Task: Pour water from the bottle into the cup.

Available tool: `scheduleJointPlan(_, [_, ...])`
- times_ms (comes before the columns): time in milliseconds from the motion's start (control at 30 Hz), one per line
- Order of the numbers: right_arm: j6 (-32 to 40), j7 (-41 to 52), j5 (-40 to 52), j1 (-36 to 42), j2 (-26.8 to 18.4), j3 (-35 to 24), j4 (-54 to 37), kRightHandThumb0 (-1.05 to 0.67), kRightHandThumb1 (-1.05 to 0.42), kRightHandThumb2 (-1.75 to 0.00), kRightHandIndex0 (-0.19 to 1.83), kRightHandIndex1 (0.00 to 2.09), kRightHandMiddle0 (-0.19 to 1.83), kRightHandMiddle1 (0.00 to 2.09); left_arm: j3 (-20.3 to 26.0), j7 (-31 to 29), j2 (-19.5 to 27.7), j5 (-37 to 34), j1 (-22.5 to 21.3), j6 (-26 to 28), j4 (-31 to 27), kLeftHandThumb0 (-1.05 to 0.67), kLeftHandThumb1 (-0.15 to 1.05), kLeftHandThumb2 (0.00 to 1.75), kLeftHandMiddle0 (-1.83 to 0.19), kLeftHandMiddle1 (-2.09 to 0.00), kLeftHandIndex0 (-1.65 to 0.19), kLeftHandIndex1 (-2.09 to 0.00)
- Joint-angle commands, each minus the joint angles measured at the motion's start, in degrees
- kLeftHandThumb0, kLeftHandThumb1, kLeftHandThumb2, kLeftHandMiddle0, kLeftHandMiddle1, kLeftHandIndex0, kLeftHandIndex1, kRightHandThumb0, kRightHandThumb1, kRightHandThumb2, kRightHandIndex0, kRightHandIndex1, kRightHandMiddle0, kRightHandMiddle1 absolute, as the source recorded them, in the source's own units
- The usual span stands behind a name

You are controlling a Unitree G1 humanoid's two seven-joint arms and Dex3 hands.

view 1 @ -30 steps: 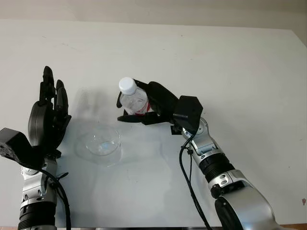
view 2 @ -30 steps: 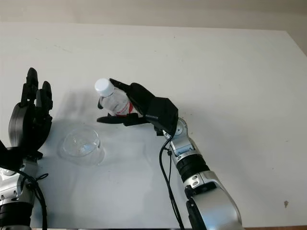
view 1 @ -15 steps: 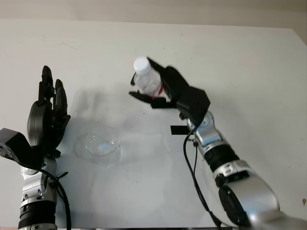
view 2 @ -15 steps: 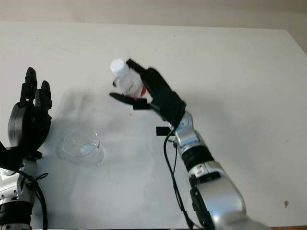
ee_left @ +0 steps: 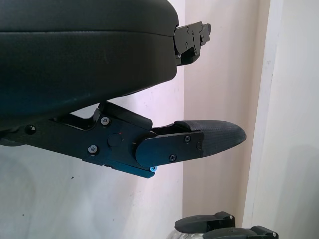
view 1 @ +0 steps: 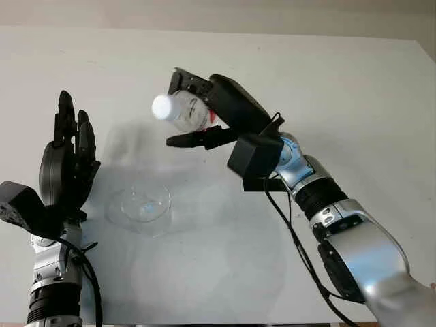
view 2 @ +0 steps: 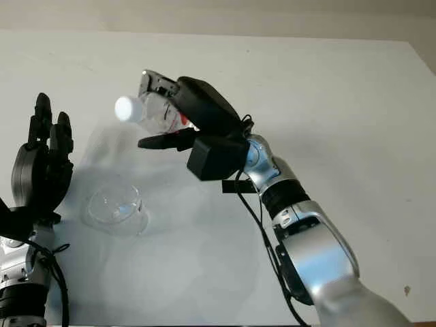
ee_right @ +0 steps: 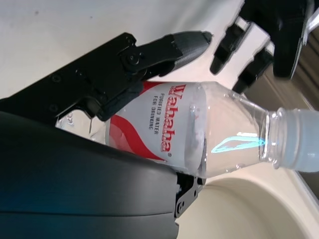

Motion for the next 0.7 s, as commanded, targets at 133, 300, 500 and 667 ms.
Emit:
scheduleJointPlan(133, [-2.7,-15.6,-13.4,-4.2,-2.6,7.7,-1.3,-0.44,-1.05,-0.21,1.30,2.09,1.02,2.09,-0.4,0.1,-0.6,0.4,-0.2,-1.1,0.7,-0.72,1.05,0.53,0.19,-0.03,0.19,-0.01])
scheduleJointPlan(300, [-2.2,-25.5,-21.3,-6.3,-4.1,13.0,-1.3,-0.48,-1.05,-0.20,1.31,2.09,1.04,2.09,-0.7,0.4,-0.8,0.5,-0.4,-1.2,0.7,-0.73,1.05,0.52,0.19,-0.03,0.19,-0.01])
scheduleJointPlan(500, [1.0,-39.9,-32.1,-9.1,-6.4,20.1,-3.2,-0.51,-1.05,-0.13,1.34,2.09,1.03,2.09,-1.0,1.4,-1.1,0.7,-0.2,-1.0,0.1,-0.73,1.05,0.52,0.19,-0.04,0.19,-0.02])
scheduleJointPlan(667, [1.5,-46.5,-35.2,-10.4,-7.1,23.1,-3.7,-0.53,-1.05,-0.18,1.34,2.09,0.88,2.09,-1.0,1.9,-1.4,0.7,-0.3,-0.7,-0.1,-0.73,1.05,0.52,0.18,-0.05,0.19,-0.03])
